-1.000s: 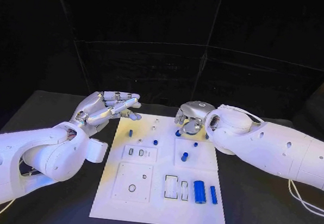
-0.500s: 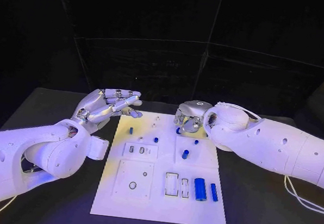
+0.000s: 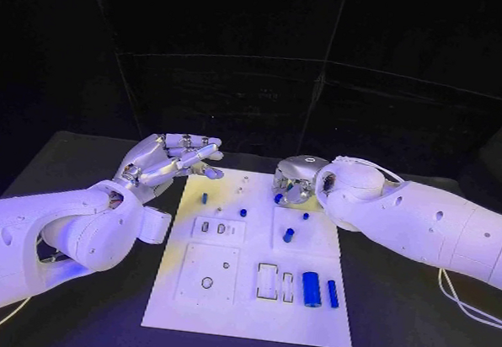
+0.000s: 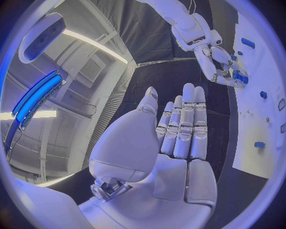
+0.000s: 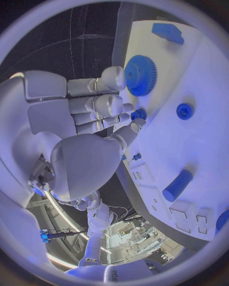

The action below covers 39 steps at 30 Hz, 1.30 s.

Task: Assemble the parts on the task board

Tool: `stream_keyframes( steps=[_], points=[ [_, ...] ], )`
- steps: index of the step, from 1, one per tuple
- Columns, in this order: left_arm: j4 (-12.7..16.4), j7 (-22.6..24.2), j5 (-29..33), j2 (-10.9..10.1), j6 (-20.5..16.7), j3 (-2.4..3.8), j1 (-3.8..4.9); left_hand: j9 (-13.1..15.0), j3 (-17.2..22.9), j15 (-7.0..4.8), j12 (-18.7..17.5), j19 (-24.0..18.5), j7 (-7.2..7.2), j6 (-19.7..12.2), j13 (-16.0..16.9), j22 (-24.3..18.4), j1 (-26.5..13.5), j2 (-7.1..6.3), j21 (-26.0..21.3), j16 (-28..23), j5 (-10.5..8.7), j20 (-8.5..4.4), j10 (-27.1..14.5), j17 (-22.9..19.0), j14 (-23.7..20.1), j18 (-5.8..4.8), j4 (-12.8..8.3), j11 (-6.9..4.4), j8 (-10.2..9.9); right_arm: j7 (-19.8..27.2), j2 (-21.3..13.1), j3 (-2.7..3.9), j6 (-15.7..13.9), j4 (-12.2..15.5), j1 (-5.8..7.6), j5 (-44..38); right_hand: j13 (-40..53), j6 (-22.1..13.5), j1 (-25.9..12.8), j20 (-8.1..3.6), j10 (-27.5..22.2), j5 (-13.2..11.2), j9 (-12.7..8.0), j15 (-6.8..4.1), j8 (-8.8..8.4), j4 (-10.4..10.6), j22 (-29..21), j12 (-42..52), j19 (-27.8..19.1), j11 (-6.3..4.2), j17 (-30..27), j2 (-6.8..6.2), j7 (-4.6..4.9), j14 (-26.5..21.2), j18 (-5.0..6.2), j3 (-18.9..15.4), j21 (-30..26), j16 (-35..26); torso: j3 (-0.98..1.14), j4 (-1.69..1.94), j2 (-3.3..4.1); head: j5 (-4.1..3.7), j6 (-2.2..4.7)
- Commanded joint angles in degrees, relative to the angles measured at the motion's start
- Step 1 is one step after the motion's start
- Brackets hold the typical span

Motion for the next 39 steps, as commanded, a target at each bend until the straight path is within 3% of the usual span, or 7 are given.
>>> stream_keyframes(
  steps=[1, 26, 34, 39],
  points=[
    [0.02, 0.21, -0.33, 0.07, 0.89, 0.05, 0.08, -0.10, -0.42, -0.13, -0.30, -0.37, 0.41, 0.00, -0.09, -0.07, 0.07, 0.72, -0.32, -0.28, 0.06, 0.03, -0.09, 0.10, -0.36, 0.17, -0.06, 0.19, -0.28, -0.01, 0.12, 0.02, 1.78, -0.16, 0.02, -0.13, 0.06, 0.60, -0.61, 0.04, 0.18, -0.10, 0.07, 0.47, 0.08, -0.03, 0.11, 0.32, 0.31, 0.09, 0.14, 0.04, 0.13, 0.99, -0.80, 0.50, 0.44, 0.39, -0.04, -0.01, -0.06, 0.06, -0.16],
    [-0.03, 0.18, -0.33, 0.26, 1.16, 0.05, 0.09, -0.09, -0.37, -0.13, -0.33, -0.37, 0.42, 0.02, -0.08, -0.08, 0.14, 0.84, -0.33, -0.28, 0.08, 0.05, -0.08, 0.17, -0.37, 0.18, -0.10, 0.20, -0.30, 0.55, 1.34, 0.02, 1.20, -1.93, -0.35, 0.14, 0.04, 3.93, -2.10, -0.13, 2.71, -0.80, 0.32, 0.15, 0.39, 1.38, 2.45, 0.91, 0.65, -0.46, 1.41, 1.12, -0.27, 0.52, -1.07, 7.21, 2.44, 3.21, -0.04, 0.01, 0.05, 0.22, -0.56],
    [-0.06, 0.10, -0.33, 0.26, 1.32, 0.05, 0.09, -0.07, -0.32, -0.12, -0.38, -0.38, 0.42, 0.05, -0.07, -0.10, 0.22, 0.99, -0.34, -0.30, 0.09, 0.07, -0.06, 0.28, -0.39, 0.20, -0.15, 0.20, -0.34, 1.22, 0.98, 0.02, -2.70, -1.24, -0.41, 0.16, 0.26, 6.26, -1.74, -0.56, 4.99, -2.19, 0.71, -0.35, 1.07, 2.05, 3.70, 1.37, 1.16, -1.10, 1.77, 1.59, -0.77, 0.52, -1.26, 10.01, 3.33, 4.06, -0.08, -0.01, -0.01, 0.33, -0.60],
    [-0.16, 0.06, -0.33, 0.05, 1.34, 0.05, 0.09, -0.07, -0.32, -0.12, -0.38, -0.38, 0.42, 0.05, -0.07, -0.10, 0.22, 0.99, -0.34, -0.30, 0.09, 0.07, -0.06, 0.28, -0.39, 0.20, -0.15, 0.20, -0.34, 1.39, 0.43, 0.06, -6.48, 0.14, -0.40, 0.95, 0.27, 6.51, -1.76, -0.63, 5.27, -2.25, 0.75, -0.39, 1.10, 2.18, 3.74, 1.35, 1.14, -1.18, 1.36, 1.44, -0.77, 0.43, -1.26, 10.43, 3.40, 3.93, -0.13, -0.07, -0.02, 0.49, -0.21]
  ],
)
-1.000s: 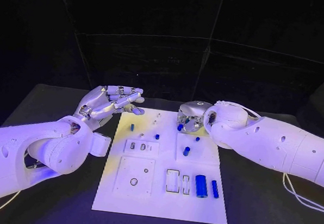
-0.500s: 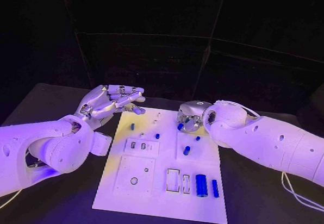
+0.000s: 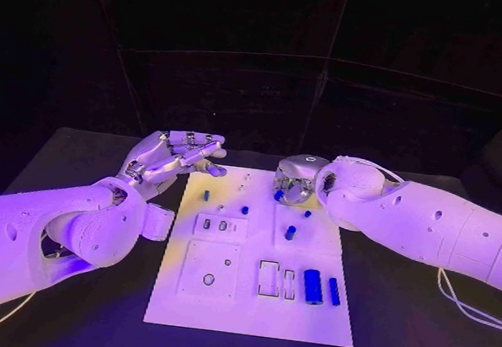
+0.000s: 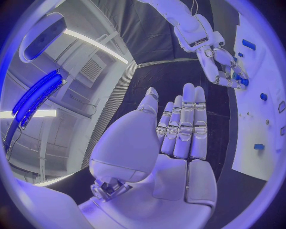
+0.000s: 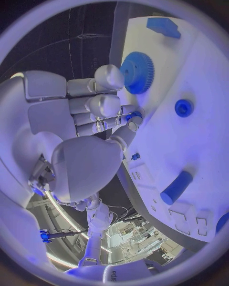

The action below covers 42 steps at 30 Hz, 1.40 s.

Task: Assemble the parts on the task board

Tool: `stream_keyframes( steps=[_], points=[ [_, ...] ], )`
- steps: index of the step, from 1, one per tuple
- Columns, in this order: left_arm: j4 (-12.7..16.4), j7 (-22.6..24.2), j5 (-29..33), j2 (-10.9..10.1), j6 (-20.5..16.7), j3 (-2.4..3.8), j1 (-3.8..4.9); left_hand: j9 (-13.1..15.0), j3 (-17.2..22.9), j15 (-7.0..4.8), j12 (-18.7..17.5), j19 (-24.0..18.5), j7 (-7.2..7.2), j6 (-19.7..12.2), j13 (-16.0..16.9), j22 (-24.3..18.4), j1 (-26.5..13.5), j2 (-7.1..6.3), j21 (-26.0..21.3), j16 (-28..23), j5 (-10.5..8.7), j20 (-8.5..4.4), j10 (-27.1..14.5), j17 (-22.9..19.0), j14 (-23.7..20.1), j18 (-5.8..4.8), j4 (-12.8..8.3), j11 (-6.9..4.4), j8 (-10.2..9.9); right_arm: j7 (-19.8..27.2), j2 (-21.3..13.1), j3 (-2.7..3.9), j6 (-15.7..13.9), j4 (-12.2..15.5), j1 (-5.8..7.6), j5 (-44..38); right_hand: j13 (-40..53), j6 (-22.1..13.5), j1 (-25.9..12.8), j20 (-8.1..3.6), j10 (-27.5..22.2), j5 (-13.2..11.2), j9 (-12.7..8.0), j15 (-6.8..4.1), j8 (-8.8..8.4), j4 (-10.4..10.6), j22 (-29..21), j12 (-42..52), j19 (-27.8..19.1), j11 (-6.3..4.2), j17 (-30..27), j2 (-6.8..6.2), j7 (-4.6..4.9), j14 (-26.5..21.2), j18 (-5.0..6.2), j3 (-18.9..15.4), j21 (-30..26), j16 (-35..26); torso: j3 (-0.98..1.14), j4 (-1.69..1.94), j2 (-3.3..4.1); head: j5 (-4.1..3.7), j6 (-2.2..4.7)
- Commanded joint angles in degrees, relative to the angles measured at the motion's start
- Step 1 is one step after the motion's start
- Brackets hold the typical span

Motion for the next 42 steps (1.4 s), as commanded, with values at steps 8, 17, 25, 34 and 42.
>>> stream_keyframes(
  steps=[8, 17, 25, 34, 42],
  points=[
    [-0.40, 0.11, -0.31, -0.07, 0.89, 0.05, 0.09, -0.08, -0.32, -0.12, -0.39, -0.38, 0.43, 0.04, -0.08, -0.05, -0.12, 0.66, -0.34, -0.30, 0.09, 0.07, -0.06, 0.05, -0.39, 0.20, -0.15, 0.20, -0.35, 0.28, 2.55, 0.17, -9.91, -1.22, 0.20, 1.15, -0.06, 0.22, -0.05, -0.09, 0.23, -0.51, 0.34, -0.34, -0.12, 0.18, 0.08, -0.08, 0.15, 0.08, -0.51, -0.20, 0.05, 0.30, -0.39, 1.10, 0.40, 0.03, 0.02, 0.18, 0.15, 0.11, 0.96],
    [-0.77, 0.08, -0.31, 0.37, 1.00, 0.05, 0.09, -0.08, -0.32, -0.12, -0.39, -0.38, 0.43, 0.04, -0.08, -0.05, -0.12, 0.66, -0.34, -0.30, 0.09, 0.07, -0.06, 0.05, -0.39, 0.20, -0.15, 0.20, -0.35, 0.54, 6.96, 0.21, -11.80, -6.41, 0.22, 1.23, -0.09, 0.16, -0.27, -0.06, 0.14, -0.78, 0.31, -0.29, -0.26, 0.41, 0.14, -0.29, 0.14, 0.14, -0.45, -0.56, 0.11, 0.30, -0.40, 1.42, 0.46, 0.16, -0.04, 0.63, 0.52, 0.34, 1.34],
    [-0.65, 0.04, -0.31, 0.50, 1.07, 0.05, 0.12, -0.08, -0.29, -0.11, -0.45, -0.38, 0.44, 0.05, -0.07, -0.07, -0.06, 0.79, -0.36, -0.32, 0.09, 0.09, -0.05, 0.16, -0.43, 0.21, -0.20, 0.21, -0.40, 0.56, 9.92, 0.23, -11.43, -9.97, 0.23, 1.23, -0.13, 0.02, -0.44, -0.02, -0.03, -0.89, 0.26, -0.23, -0.42, 0.62, 0.13, -0.50, 0.09, 0.22, -0.48, -0.82, 0.20, 0.29, -0.40, 1.69, 0.48, 0.23, -0.15, 0.86, 1.02, 0.15, 1.62],
    [-0.67, 0.02, -0.31, 0.72, 1.11, 0.06, 0.21, -0.08, -0.29, -0.11, -0.45, -0.38, 0.44, 0.05, -0.07, -0.07, -0.06, 0.79, -0.36, -0.32, 0.09, 0.09, -0.05, 0.16, -0.43, 0.21, -0.20, 0.21, -0.40, 0.33, 12.18, 0.24, -9.88, -12.75, 0.23, 1.24, -0.15, -0.07, -0.57, 0.02, -0.15, -1.00, 0.23, -0.18, -0.52, 0.77, 0.12, -0.65, 0.06, 0.29, -0.60, -1.00, 0.25, 0.27, -0.40, 1.86, 0.50, 0.22, -0.18, 0.91, 1.18, 0.13, 1.55],
    [-0.74, 0.00, -0.31, 0.93, 1.16, 0.06, 0.23, -0.08, -0.29, -0.11, -0.45, -0.38, 0.44, 0.05, -0.07, -0.07, -0.06, 0.79, -0.36, -0.32, 0.09, 0.09, -0.05, 0.16, -0.43, 0.21, -0.20, 0.21, -0.40, 0.47, 13.34, 0.24, -9.04, -14.09, 0.22, 1.24, -0.15, -0.09, -0.59, 0.03, -0.19, -1.11, 0.22, -0.16, -0.56, 0.84, 0.10, -0.71, 0.03, 0.30, -0.58, -1.05, 0.26, 0.26, -0.40, 1.96, 0.50, 0.26, -0.19, 0.89, 1.20, 0.17, 1.51]
  ],
)
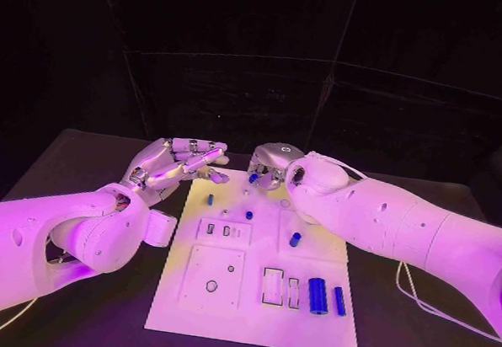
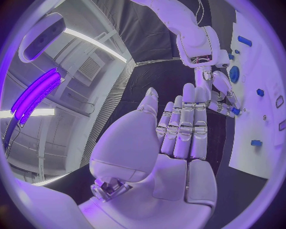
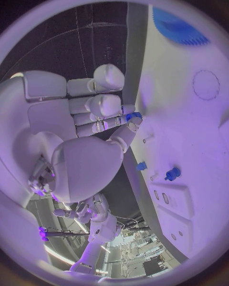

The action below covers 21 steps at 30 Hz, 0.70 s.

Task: Assemble the parts on the task board

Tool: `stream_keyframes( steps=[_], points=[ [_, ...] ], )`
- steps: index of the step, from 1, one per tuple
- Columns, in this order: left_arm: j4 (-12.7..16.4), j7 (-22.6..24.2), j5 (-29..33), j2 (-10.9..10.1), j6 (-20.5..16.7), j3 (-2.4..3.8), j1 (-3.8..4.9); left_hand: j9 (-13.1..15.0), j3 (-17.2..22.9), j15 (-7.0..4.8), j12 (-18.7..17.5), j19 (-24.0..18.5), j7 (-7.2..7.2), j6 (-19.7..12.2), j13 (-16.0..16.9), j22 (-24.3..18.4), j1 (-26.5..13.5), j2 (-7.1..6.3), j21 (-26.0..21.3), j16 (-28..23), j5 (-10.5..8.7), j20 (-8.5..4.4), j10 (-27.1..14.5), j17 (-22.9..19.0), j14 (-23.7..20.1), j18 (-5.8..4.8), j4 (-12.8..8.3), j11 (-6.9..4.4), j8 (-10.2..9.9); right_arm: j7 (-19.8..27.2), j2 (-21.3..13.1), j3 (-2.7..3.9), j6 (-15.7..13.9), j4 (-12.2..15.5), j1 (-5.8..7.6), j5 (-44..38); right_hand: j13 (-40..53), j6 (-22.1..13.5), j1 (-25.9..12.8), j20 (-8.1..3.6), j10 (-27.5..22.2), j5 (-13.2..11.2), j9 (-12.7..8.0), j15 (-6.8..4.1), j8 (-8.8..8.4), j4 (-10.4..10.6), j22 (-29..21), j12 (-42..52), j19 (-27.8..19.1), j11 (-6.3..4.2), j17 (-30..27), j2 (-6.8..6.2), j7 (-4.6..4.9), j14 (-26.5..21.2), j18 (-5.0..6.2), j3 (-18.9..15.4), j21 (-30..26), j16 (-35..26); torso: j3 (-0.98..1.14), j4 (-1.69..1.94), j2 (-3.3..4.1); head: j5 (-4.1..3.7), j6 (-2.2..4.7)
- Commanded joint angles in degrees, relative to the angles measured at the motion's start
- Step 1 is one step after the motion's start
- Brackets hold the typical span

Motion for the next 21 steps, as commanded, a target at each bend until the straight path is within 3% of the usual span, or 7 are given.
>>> stream_keyframes(
  steps=[1, 8, 12, 13, 15, 17, 21],
  points=[
    [0.02, 0.15, -0.29, 0.12, 0.79, 0.06, 0.10, -0.08, -0.29, -0.11, -0.17, -0.38, 0.44, 0.05, -0.08, -0.09, 0.17, 0.57, -0.36, -0.32, 0.09, 0.09, -0.05, 0.06, -0.43, 0.22, -0.20, 0.21, -0.18, 0.21, 0.37, 0.05, 0.69, -0.45, 0.16, -0.05, -0.09, 0.16, -0.06, 0.01, -0.17, -0.24, 0.11, -0.16, -0.04, -0.05, 0.02, -0.20, 0.06, 0.29, -0.03, -0.51, 0.24, 0.26, -0.42, 0.44, 0.28, 0.26, 0.00, 0.01, 0.04, 0.06, 0.02],
    [-0.02, 0.09, -0.29, 0.20, 0.85, 0.06, 0.12, -0.08, -0.28, -0.11, -0.22, -0.39, 0.44, 0.05, -0.07, -0.11, 0.21, 0.61, -0.37, -0.34, 0.09, 0.10, -0.05, 0.13, -0.46, 0.23, -0.25, 0.21, -0.22, 0.18, 0.97, 0.05, 1.49, -1.01, 0.16, -0.05, -0.09, 0.10, -0.17, 0.05, -0.23, -0.42, 0.08, -0.12, -0.11, 0.09, 0.02, -0.31, 0.03, 0.34, -0.17, -0.74, 0.27, 0.23, -0.42, 0.56, 0.29, 0.24, -0.02, 0.04, 0.06, 0.05, -0.04],
    [-0.04, 0.06, -0.29, 0.20, 0.87, 0.06, 0.14, -0.08, -0.28, -0.11, -0.22, -0.39, 0.44, 0.05, -0.07, -0.11, 0.21, 0.61, -0.37, -0.34, 0.09, 0.10, -0.05, 0.13, -0.46, 0.23, -0.25, 0.21, -0.22, 0.00, 1.10, 0.04, 1.70, -1.30, 0.16, -0.05, -0.16, -0.55, -0.49, 0.18, -0.89, -0.59, -0.09, 0.06, -0.51, 0.40, -0.65, -0.82, -0.46, 0.57, -0.94, -1.49, 0.50, 0.02, -0.30, 0.78, -0.01, -0.11, 0.00, -0.02, 0.06, 0.13, -0.04],
    [-0.04, 0.05, -0.29, 0.19, 0.87, 0.06, 0.15, -0.08, -0.28, -0.11, -0.22, -0.39, 0.44, 0.05, -0.07, -0.11, 0.21, 0.61, -0.37, -0.34, 0.09, 0.10, -0.05, 0.13, -0.46, 0.23, -0.25, 0.21, -0.22, -0.02, 1.12, 0.04, 1.52, -1.40, 0.16, -0.04, -0.26, -1.43, -0.80, 0.31, -1.71, -0.58, -0.30, 0.31, -0.81, 0.60, -1.68, -1.27, -1.11, 0.83, -2.06, -2.00, 0.83, -0.29, -0.12, 0.79, -0.51, -0.80, -0.03, -0.04, 0.03, 0.06, -0.07],
    [-0.04, 0.03, -0.29, 0.17, 0.89, 0.06, 0.17, -0.08, -0.28, -0.11, -0.22, -0.39, 0.44, 0.05, -0.07, -0.11, 0.21, 0.61, -0.37, -0.34, 0.09, 0.10, -0.05, 0.13, -0.46, 0.23, -0.25, 0.21, -0.22, -0.05, 1.09, 0.04, 0.83, -1.53, 0.17, -0.01, -0.41, -8.09, -1.66, 1.15, -7.31, -0.58, -1.10, 1.44, -0.93, 1.15, -8.66, -2.10, -5.47, 2.15, -8.92, -4.39, 2.03, -2.43, 1.10, -0.17, -4.22, -5.57, -0.03, -0.08, 0.02, 0.09, -0.12],
    [-0.05, 0.02, -0.29, 0.15, 0.92, 0.06, 0.19, -0.08, -0.28, -0.10, -0.26, -0.40, 0.45, 0.03, -0.08, -0.12, 0.24, 0.64, -0.38, -0.35, 0.09, 0.11, -0.08, 0.17, -0.49, 0.23, -0.28, 0.22, -0.25, -0.11, 0.86, 0.04, -0.19, -1.38, 0.17, 0.03, -0.30, -11.94, -1.11, 1.51, -10.83, -0.68, -1.01, 1.56, -0.87, 1.45, -12.89, -1.86, -8.02, 2.35, -12.68, -5.27, 1.87, -3.43, 1.93, -1.29, -6.76, -8.40, 0.00, -0.07, 0.04, 0.13, -0.07],
    [-0.10, 0.01, -0.29, 0.06, 1.02, 0.06, 0.21, -0.08, -0.28, -0.10, -0.26, -0.40, 0.45, 0.03, -0.08, -0.12, 0.24, 0.64, -0.38, -0.35, 0.09, 0.11, -0.08, 0.17, -0.49, 0.23, -0.28, 0.22, -0.25, -0.15, -0.10, 0.04, -2.45, -0.44, 0.17, 0.08, -0.12, -13.07, -0.04, 1.61, -12.66, -0.52, -0.76, 1.54, -0.66, 2.01, -14.94, -0.99, -8.83, 2.44, -14.49, -6.02, 1.91, -3.40, 2.19, -3.14, -8.27, -9.88, 0.08, -0.04, 0.01, 0.06, -0.04]
  ],
)
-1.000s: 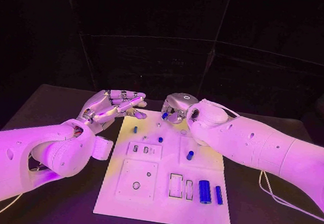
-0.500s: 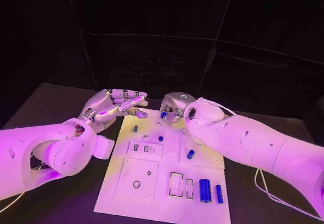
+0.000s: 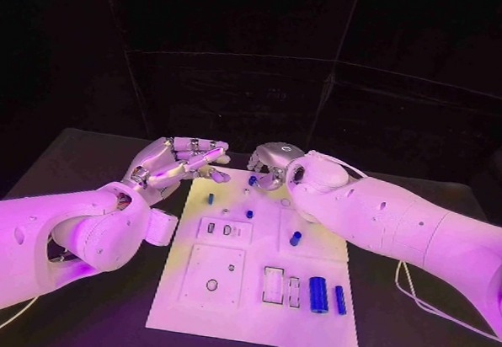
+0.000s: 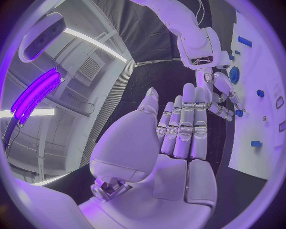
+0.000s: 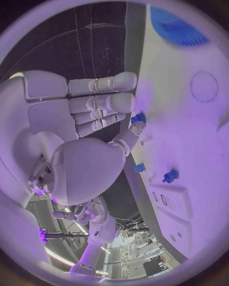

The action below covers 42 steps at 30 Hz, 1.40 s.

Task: Assemble the parts on the task board

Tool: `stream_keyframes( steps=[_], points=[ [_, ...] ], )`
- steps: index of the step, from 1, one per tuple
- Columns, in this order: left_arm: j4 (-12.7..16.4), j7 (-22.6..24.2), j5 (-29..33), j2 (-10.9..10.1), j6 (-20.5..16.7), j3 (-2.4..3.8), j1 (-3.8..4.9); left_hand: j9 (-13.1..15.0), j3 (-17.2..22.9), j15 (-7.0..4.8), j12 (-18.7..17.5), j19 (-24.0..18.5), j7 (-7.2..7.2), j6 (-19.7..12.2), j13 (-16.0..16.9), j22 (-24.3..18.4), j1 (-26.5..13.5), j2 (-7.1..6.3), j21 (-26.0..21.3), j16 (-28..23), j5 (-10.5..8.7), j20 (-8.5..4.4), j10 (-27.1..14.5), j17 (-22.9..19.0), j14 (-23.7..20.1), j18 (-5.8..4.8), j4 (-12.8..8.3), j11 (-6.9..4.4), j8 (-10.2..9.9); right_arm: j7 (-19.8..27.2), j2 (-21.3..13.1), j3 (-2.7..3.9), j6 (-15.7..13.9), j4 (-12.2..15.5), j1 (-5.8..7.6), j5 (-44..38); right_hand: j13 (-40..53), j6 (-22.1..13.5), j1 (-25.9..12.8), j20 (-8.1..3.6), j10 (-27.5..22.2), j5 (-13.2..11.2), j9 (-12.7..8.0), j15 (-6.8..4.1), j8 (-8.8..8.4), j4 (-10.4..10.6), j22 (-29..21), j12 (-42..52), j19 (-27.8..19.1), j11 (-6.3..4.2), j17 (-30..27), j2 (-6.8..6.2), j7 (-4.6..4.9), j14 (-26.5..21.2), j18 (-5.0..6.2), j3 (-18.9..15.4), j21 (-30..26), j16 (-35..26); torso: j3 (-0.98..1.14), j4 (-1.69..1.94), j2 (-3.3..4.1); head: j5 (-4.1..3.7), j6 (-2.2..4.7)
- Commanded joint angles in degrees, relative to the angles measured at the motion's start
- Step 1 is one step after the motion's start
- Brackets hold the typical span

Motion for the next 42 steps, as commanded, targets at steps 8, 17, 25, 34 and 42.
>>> stream_keyframes(
  steps=[8, 17, 25, 34, 42],
  points=[
    [-0.18, 0.09, -0.28, -0.53, 1.01, 0.05, 0.23, -0.09, -0.11, -0.08, -0.33, -0.42, 0.47, -0.01, -0.09, -0.08, 0.06, 0.46, -0.40, -0.38, 0.09, 0.12, -0.14, 0.16, -0.54, 0.23, -0.16, 0.24, -0.31, -0.73, -6.83, 0.06, -7.09, 7.70, 0.28, 1.07, 0.33, 0.82, 1.80, -0.16, 0.14, 0.76, 0.42, -0.21, 0.45, 1.21, -0.78, 3.08, 0.56, -0.36, -1.00, -0.38, -0.23, 0.51, 0.73, -2.64, -0.80, -0.90, 0.07, -0.37, -0.32, -0.06, 0.44],
    [-0.32, 0.05, -0.26, -0.98, 1.08, 0.04, 0.35, -0.09, -0.11, -0.08, -0.33, -0.42, 0.47, -0.01, -0.09, -0.08, 0.06, 0.46, -0.40, -0.38, 0.09, 0.12, -0.14, 0.16, -0.54, 0.23, -0.16, 0.24, -0.31, -3.87, -18.29, 2.40, -6.49, 17.90, 0.65, 8.15, 2.81, 4.65, 0.85, -1.17, 14.18, 0.82, 0.75, -1.58, 1.31, 3.75, 7.55, 10.77, 6.10, -2.40, 7.23, -0.68, -0.71, 3.25, -0.73, -3.17, 3.77, 5.30, 0.10, -1.44, -0.87, -0.01, 0.72],
    [-0.57, 0.02, -0.24, -0.93, 1.14, 0.04, 0.38, -0.09, -0.09, -0.07, -0.37, -0.43, 0.47, -0.02, -0.09, -0.10, 0.09, 0.53, -0.41, -0.40, 0.09, 0.13, -0.16, 0.21, -0.57, 0.23, -0.19, 0.25, -0.35, -8.45, -23.35, 3.37, -0.74, 19.90, 0.75, 12.18, 21.78, 2.49, 0.83, -2.88, 18.90, 3.00, 0.38, -3.01, 1.13, 9.06, 17.19, 32.74, 11.31, -4.09, 23.73, -4.18, -2.13, 5.48, -2.55, -11.60, 9.15, 16.75, 0.16, -1.66, -0.96, -0.12, 0.76],
    [-1.05, 0.01, -0.24, -0.47, 1.28, 0.03, 0.38, -0.08, -0.09, -0.07, -0.38, -0.43, 0.47, -0.02, -0.09, -0.10, 0.10, 0.54, -0.41, -0.41, 0.09, 0.13, -0.16, 0.22, -0.58, 0.23, -0.19, 0.25, -0.35, -10.21, -21.82, 3.50, 4.08, 17.68, 0.72, 12.12, 49.65, -1.27, 7.58, -1.57, 15.71, 3.15, 0.33, -1.71, 2.52, 20.58, 22.76, 57.26, 13.16, -2.68, 33.11, -4.43, -0.77, 5.75, -3.38, -18.73, 12.42, 22.85, 0.18, -1.51, -0.83, -0.07, 0.61],
    [-1.33, -0.01, -0.24, -0.21, 1.32, 0.03, 0.38, -0.08, -0.08, -0.07, -0.40, -0.44, 0.46, -0.01, -0.09, -0.11, 0.12, 0.58, -0.42, -0.42, 0.09, 0.14, -0.16, 0.25, -0.60, 0.23, -0.21, 0.25, -0.37, -9.94, -19.86, 3.48, 6.38, 16.16, 0.66, 11.01, 56.83, -2.00, 9.82, -1.23, 17.70, 2.97, 0.32, -1.37, 3.42, 23.99, 24.73, 62.93, 13.89, -2.36, 36.57, -4.71, -0.50, 6.14, -3.70, -19.65, 13.50, 24.74, 0.11, -1.55, -0.86, -0.05, 0.34]
  ],
)
